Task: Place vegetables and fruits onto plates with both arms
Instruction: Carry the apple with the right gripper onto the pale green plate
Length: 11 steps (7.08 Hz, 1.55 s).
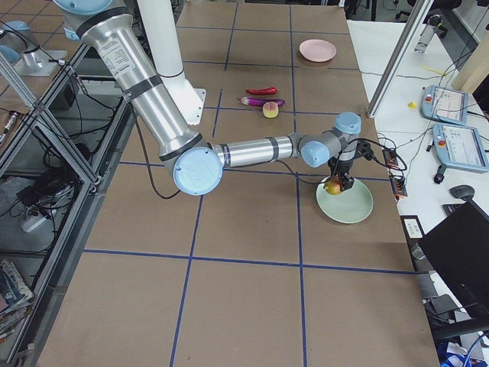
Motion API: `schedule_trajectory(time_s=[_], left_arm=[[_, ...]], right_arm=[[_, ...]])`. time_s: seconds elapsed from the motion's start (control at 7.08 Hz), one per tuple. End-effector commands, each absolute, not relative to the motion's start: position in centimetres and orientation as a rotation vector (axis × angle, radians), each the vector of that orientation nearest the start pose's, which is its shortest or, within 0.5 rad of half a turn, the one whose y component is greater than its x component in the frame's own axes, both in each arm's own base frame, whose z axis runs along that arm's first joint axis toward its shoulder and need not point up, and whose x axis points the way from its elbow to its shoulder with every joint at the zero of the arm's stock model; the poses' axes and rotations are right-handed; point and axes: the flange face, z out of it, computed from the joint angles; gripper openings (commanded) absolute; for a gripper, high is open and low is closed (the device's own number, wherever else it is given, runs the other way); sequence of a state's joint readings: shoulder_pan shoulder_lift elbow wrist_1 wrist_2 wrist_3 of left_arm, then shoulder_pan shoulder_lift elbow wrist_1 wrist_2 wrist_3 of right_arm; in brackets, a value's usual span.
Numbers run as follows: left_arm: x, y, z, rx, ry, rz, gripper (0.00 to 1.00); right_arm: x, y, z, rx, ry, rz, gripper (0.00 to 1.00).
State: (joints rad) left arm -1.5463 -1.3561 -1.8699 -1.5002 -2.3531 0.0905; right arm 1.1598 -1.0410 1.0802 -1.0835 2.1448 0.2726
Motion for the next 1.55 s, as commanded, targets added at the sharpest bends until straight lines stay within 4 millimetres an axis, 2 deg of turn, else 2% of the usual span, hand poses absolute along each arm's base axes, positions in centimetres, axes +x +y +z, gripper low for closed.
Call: schedule_trajectory(time_s=[0.0, 0.28, 0.42, 0.56, 0.71, 0.85, 0.99, 1.13, 1.27, 1.41], left_arm=[[-5.3, -40.2, 61.4, 0.039, 0.782, 0.115, 1.00], [-5.3, -40.2, 61.4, 0.039, 0.782, 0.115, 1.00], [-5.3, -40.3, 61.3, 0.040, 0.782, 0.115, 1.00], [-5.3, -40.3, 61.3, 0.040, 0.782, 0.115, 1.00], [-5.3, -40.3, 61.3, 0.042, 0.782, 0.116, 1.00], [-5.3, -40.3, 61.3, 0.040, 0.782, 0.115, 1.00], [-5.3, -40.3, 61.4, 0.041, 0.782, 0.117, 1.00], [-5.3, -40.3, 61.4, 0.040, 0.782, 0.115, 1.00], [-5.3, -40.3, 61.3, 0.042, 0.782, 0.116, 1.00], [-5.3, -40.3, 61.4, 0.041, 0.782, 0.117, 1.00]], right_arm=[[-21.9, -70.0, 55.5, 0.274, -0.703, -0.254, 0.99], [-22.9, -70.3, 52.2, 0.283, -0.736, -0.182, 1.00], [-22.9, -70.2, 49.2, 0.321, -0.756, -0.176, 1.00], [-24.1, -69.3, 45.6, 0.328, -0.787, -0.145, 1.00], [-26.9, -67.0, 40.6, 0.299, -0.831, -0.090, 1.00], [-30.3, -63.7, 35.3, 0.273, -0.877, -0.060, 1.00], [-34.0, -60.3, 30.8, 0.271, -0.920, -0.072, 1.00], [-39.4, -57.2, 25.5, 0.257, -0.915, -0.015, 1.00], [-46.5, -53.3, 18.9, 0.259, -0.853, 0.002, 1.00], [-52.5, -48.8, 14.7, 0.264, -0.815, 0.041, 1.00]])
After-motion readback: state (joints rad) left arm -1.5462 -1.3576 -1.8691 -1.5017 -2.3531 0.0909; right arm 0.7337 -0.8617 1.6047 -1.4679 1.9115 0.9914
